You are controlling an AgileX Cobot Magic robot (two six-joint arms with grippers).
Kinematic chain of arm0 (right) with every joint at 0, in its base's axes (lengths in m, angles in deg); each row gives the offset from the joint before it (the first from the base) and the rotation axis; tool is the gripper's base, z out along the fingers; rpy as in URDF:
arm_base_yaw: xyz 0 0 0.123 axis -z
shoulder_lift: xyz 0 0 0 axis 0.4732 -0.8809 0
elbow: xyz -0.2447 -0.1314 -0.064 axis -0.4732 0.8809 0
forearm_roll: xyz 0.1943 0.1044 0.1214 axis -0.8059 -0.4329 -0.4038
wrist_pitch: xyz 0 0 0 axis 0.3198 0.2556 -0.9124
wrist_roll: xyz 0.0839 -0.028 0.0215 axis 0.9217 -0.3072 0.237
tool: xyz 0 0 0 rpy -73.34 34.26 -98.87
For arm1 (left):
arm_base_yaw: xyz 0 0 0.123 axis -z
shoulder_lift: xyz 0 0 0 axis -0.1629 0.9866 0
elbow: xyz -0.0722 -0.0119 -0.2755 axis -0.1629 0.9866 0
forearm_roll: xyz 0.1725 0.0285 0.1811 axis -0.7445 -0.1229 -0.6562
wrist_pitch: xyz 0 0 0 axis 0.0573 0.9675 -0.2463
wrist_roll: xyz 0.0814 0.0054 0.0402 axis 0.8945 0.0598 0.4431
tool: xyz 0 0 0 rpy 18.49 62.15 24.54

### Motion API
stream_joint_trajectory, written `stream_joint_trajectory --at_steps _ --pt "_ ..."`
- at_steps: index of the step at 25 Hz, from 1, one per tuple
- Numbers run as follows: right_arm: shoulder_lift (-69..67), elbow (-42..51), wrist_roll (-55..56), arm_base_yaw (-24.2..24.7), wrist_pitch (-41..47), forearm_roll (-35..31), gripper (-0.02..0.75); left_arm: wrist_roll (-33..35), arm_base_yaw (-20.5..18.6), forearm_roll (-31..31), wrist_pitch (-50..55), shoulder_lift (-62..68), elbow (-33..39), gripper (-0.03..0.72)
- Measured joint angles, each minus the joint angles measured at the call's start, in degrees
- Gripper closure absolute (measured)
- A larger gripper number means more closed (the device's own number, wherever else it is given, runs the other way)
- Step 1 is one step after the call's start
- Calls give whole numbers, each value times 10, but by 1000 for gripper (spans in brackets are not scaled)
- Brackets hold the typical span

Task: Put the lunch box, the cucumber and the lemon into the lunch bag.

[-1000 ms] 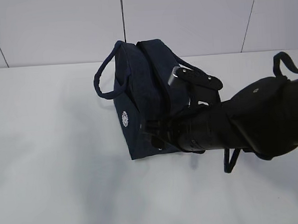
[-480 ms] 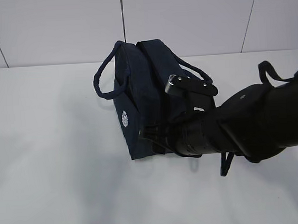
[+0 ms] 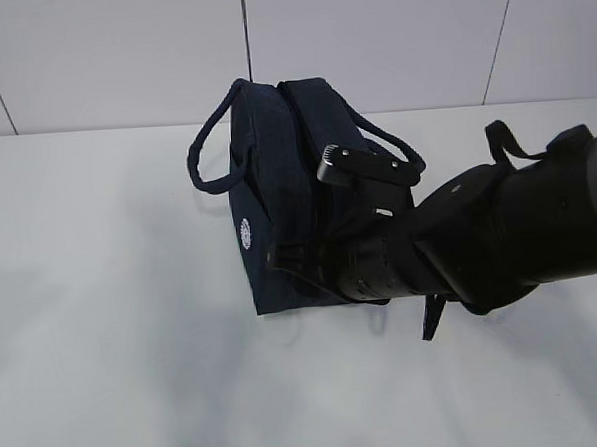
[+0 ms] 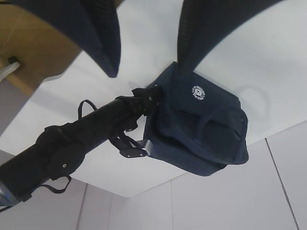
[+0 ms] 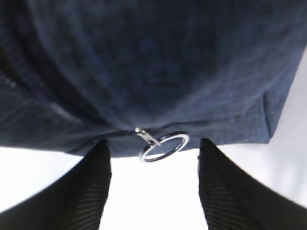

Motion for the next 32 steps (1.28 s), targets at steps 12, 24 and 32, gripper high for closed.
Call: stream_joint_trajectory --at_steps 12,24,32 --pt "0 0 -2 0 -10 -1 525 0 0 0 0 0 0 421" --pt "-1 10 -2 0 30 -22 569 0 0 0 0 0 0 421" --pt "-1 10 -2 0 40 -22 471 0 0 0 0 0 0 421"
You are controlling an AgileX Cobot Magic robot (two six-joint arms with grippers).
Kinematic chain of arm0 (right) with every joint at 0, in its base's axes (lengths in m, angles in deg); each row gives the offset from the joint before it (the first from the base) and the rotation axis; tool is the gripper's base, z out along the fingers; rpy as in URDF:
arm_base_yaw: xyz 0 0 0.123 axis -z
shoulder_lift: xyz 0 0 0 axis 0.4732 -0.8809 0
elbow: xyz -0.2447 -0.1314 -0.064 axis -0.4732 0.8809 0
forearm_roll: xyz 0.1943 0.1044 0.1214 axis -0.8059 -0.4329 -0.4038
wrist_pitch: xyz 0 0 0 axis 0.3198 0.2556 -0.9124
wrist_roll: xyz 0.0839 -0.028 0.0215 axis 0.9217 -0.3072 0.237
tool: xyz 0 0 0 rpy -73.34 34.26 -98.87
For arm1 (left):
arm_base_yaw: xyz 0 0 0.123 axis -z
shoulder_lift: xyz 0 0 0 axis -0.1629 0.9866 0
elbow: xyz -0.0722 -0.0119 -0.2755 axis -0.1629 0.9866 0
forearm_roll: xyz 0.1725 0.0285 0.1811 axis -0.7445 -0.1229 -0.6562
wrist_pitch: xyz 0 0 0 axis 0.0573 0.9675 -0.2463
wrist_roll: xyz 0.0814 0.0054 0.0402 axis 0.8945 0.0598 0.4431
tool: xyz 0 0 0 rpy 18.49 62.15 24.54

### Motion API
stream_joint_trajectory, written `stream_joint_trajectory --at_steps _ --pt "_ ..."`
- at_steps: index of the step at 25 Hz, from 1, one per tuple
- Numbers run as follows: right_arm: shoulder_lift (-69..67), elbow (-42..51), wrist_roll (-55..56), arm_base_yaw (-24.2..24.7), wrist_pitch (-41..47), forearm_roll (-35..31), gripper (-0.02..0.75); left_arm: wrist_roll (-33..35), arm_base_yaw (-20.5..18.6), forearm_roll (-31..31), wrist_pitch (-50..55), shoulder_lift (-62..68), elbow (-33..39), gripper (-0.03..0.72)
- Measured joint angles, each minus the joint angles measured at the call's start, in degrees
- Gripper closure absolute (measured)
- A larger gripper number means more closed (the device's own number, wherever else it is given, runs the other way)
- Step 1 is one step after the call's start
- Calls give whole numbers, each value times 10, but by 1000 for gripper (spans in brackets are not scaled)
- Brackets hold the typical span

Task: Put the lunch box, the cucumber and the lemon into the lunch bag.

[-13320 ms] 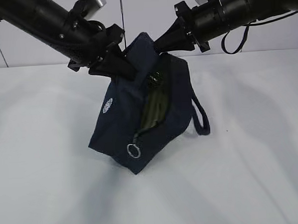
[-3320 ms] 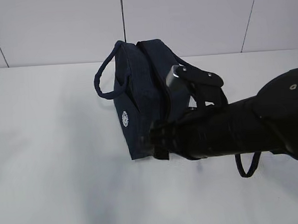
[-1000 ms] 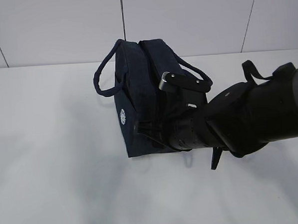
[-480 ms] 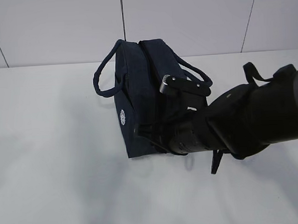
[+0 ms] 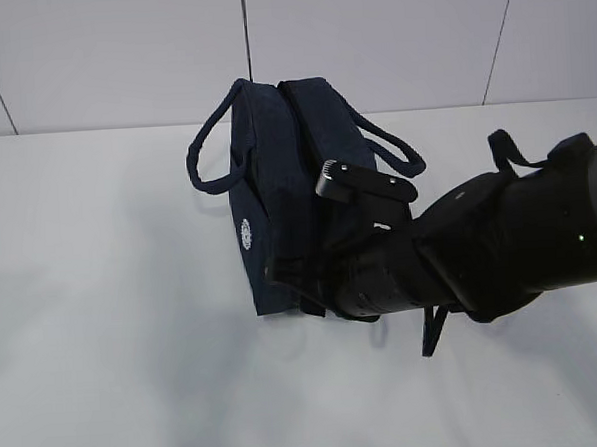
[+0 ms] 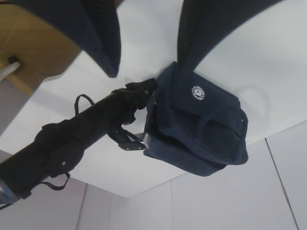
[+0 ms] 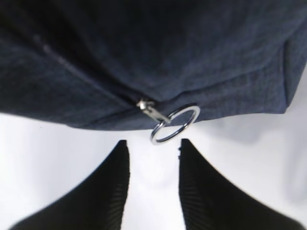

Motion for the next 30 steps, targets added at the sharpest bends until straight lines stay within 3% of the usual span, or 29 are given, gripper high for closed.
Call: stream_joint_trajectory --at_steps 3,8,21,30 --pt "0 0 0 0 -25 0 421 0 0 0 0 0 0 421" --pt "0 0 -1 0 -50 -11 408 0 0 1 0 0 0 421" --pt "0 0 -6 0 -59 -43 483 0 0 4 0 0 0 421" --pt "0 0 -38 0 -75 -47 492 0 0 4 0 0 0 421"
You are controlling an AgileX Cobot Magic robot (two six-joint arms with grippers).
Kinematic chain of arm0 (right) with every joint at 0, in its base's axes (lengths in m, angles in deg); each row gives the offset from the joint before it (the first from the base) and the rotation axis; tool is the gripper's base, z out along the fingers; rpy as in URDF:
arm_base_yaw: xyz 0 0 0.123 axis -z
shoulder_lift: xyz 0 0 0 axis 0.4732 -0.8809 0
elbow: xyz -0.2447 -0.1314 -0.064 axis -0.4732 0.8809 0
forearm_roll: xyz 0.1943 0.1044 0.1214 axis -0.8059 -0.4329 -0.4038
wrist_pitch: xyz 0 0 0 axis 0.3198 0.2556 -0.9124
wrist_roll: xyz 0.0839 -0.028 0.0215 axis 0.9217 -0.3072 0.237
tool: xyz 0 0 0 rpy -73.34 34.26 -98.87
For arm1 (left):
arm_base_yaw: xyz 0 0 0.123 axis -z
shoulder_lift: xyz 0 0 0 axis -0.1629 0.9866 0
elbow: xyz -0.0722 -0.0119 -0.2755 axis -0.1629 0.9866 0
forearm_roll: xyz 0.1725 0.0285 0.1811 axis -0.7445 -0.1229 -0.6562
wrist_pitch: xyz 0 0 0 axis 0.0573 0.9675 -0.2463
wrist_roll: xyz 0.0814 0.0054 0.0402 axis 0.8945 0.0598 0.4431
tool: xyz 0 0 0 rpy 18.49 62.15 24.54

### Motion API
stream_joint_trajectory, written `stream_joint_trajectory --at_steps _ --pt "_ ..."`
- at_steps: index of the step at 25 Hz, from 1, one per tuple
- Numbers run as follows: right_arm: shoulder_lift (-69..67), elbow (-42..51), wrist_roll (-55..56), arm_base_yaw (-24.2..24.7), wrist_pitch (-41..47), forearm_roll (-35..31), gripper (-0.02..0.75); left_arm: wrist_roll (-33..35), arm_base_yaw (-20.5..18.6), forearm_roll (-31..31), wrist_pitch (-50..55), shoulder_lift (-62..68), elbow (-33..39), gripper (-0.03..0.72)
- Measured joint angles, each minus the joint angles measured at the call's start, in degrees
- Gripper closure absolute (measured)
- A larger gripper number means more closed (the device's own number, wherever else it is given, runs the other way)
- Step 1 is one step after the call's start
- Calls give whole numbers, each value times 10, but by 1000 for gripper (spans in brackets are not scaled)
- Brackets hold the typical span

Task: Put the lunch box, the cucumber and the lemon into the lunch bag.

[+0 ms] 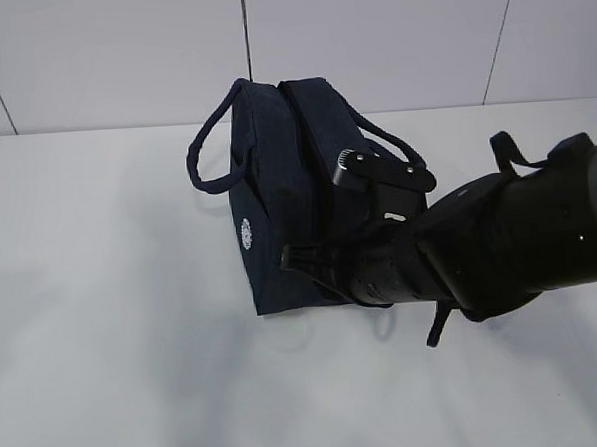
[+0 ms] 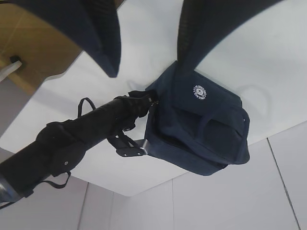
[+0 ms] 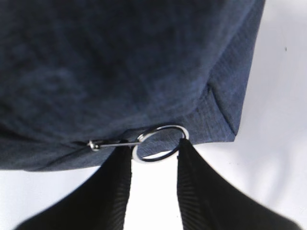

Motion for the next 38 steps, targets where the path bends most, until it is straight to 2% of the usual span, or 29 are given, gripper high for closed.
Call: stream_joint_trajectory --at_steps 17,20,25,38 --pt "0 0 -142 0 -18 -1 502 0 0 9 0 0 0 421" --pt "0 0 -155 0 -12 -1 564 0 0 9 0 0 0 421" --pt "0 0 -176 0 33 -1 729 0 0 10 0 0 0 430" --pt "4 0 -182 0 111 -1 738 0 0 10 0 0 0 434"
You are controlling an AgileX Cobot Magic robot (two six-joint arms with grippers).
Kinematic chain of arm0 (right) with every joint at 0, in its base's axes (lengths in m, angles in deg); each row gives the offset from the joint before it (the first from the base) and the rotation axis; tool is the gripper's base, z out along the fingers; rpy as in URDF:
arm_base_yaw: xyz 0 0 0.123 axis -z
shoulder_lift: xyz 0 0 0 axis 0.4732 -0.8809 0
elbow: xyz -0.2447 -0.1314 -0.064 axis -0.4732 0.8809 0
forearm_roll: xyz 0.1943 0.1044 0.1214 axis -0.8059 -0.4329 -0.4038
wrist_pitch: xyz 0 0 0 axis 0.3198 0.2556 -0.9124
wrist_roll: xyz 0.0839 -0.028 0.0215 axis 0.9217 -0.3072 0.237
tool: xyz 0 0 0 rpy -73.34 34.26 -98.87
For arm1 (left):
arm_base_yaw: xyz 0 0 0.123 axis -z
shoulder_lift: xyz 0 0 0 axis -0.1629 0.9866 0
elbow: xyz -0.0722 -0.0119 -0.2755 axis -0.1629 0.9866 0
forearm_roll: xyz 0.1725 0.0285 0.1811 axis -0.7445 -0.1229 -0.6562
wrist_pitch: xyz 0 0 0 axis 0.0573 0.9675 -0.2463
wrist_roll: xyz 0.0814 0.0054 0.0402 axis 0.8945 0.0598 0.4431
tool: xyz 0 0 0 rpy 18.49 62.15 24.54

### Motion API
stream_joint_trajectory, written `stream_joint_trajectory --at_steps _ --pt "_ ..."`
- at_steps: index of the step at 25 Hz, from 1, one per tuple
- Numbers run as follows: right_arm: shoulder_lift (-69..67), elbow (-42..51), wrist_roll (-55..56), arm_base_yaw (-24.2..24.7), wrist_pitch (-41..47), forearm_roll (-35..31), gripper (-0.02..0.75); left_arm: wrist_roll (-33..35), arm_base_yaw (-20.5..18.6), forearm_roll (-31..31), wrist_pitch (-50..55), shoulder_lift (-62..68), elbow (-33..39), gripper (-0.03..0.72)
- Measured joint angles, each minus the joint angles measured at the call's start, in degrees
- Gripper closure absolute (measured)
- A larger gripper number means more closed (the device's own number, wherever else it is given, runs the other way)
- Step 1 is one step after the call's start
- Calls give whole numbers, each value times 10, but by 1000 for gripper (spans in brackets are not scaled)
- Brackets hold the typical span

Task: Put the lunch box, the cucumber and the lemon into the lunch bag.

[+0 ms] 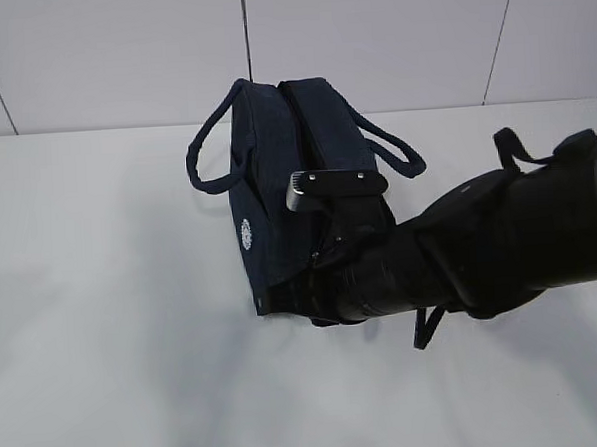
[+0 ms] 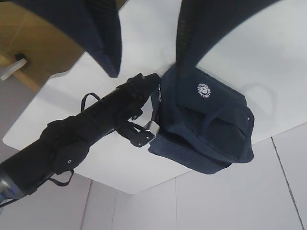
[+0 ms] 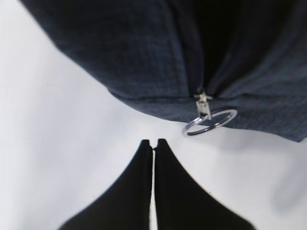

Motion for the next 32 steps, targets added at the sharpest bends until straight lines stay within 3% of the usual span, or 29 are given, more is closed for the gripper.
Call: stream_joint_trajectory --at_steps 19,21,24,26,32 --pt "90 19 -11 0 -11 -5 730 0 0 0 -3 0 0 440" --pt "86 20 -21 0 -11 -7 664 0 0 0 -4 0 0 441" --pt "64 20 -26 0 -12 -29 475 0 0 0 -5 0 0 441" --pt "45 20 -27 0 -17 -44 395 0 0 0 -5 0 0 441" --pt "25 15 -28 0 -56 -54 377 0 0 0 -5 0 0 441"
